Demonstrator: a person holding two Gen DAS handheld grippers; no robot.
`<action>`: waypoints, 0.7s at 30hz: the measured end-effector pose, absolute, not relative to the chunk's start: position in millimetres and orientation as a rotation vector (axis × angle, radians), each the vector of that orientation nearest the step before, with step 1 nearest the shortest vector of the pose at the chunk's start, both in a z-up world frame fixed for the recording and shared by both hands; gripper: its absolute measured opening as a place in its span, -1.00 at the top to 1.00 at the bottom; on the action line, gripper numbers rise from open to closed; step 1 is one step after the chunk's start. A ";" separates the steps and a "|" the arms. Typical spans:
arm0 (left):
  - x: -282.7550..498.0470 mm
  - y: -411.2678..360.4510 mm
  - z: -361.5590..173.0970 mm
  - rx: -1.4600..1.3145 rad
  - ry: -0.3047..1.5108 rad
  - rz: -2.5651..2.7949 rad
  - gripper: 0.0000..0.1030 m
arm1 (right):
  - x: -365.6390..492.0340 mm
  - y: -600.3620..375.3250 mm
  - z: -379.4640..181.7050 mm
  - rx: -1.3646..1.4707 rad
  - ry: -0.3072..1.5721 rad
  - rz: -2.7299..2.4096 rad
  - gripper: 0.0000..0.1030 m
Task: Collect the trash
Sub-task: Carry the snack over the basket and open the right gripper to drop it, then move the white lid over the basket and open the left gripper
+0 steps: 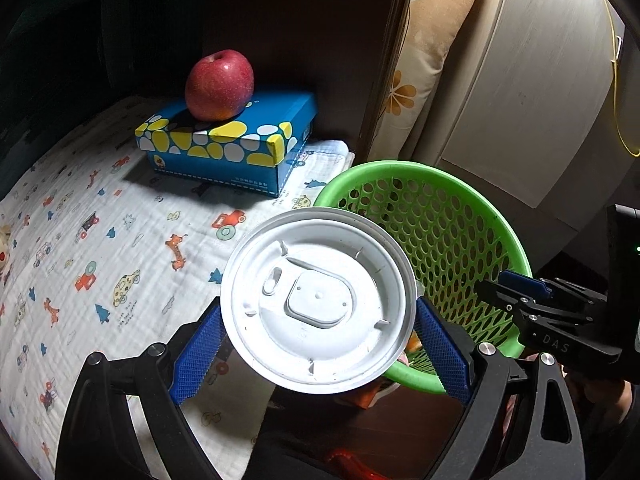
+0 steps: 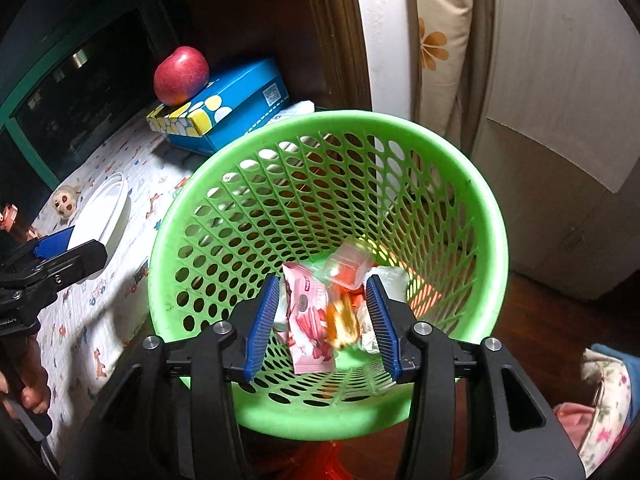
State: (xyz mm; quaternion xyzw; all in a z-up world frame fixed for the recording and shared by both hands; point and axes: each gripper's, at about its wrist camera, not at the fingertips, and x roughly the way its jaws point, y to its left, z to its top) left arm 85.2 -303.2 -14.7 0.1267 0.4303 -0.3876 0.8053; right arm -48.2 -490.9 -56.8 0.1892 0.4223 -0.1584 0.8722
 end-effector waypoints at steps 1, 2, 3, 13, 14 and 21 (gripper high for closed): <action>84.4 -306.5 -14.9 0.274 0.922 -0.833 -0.72 | -50.1 -491.5 -56.2 0.398 0.880 -0.333 0.07; 83.2 -309.4 -15.0 0.278 0.921 -0.836 -0.72 | -51.3 -492.2 -55.8 0.400 0.880 -0.335 0.05; 82.3 -312.9 -15.2 0.284 0.920 -0.838 -0.72 | -52.9 -492.6 -55.3 0.401 0.879 -0.336 0.01; 80.9 -340.0 -24.0 0.321 0.935 -0.851 -0.73 | -64.3 -495.4 -53.3 0.409 0.873 -0.339 -0.11; 81.2 -341.9 -25.1 0.322 0.937 -0.851 -0.73 | -66.1 -495.6 -52.9 0.410 0.871 -0.342 -0.13; 79.0 -356.9 -33.0 0.340 0.955 -0.867 -0.74 | -72.6 -495.7 -51.8 0.417 0.868 -0.343 -0.20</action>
